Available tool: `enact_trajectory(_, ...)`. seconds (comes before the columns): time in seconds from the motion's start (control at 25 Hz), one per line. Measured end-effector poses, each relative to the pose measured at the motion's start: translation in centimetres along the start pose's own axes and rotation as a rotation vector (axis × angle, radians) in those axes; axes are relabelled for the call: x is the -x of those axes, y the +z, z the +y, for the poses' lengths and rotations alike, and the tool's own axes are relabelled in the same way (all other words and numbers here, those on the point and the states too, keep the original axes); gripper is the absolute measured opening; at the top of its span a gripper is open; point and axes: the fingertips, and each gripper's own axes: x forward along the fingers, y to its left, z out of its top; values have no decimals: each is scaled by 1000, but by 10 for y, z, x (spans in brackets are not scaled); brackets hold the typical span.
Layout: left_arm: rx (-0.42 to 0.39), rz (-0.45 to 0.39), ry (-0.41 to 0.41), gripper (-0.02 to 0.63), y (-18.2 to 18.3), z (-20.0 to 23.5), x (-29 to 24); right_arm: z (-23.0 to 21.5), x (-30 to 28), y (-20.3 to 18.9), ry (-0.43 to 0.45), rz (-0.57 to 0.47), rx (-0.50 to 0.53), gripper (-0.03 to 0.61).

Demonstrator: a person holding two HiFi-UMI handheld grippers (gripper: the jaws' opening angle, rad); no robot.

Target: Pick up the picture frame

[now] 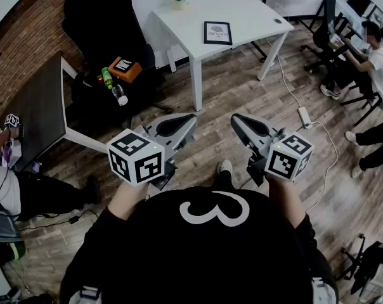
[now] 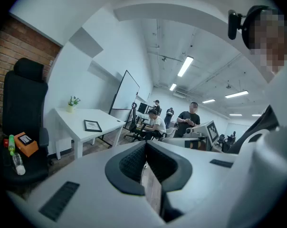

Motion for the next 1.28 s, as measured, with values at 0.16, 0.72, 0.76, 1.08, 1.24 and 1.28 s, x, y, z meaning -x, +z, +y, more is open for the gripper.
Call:
enact_trajectory(0.16,-4,-6,-1,15,2,1,-9,-8,0,0,2,3,11,25)
enact_trajectory(0.72,-58,55,100,17,11,45,-79,-93,-8,22,-17,12,-87,25)
enact_trajectory(0.76,-67,62,97,17,12,45,-88,-101,-7,25,-16,15,-92,25)
enact_trajectory(1.08,-55,76,93,16,31,62,-147,-153,-10,52,14,29,-93,25)
enact_trajectory(1.24,-53,78,83,17,39,68,-173,-178,-15,59,21,47,-96,25)
enact_trajectory(1.28,-48,78,80,17,41,69,-178,-183,-16,60,25,52,-94,25)
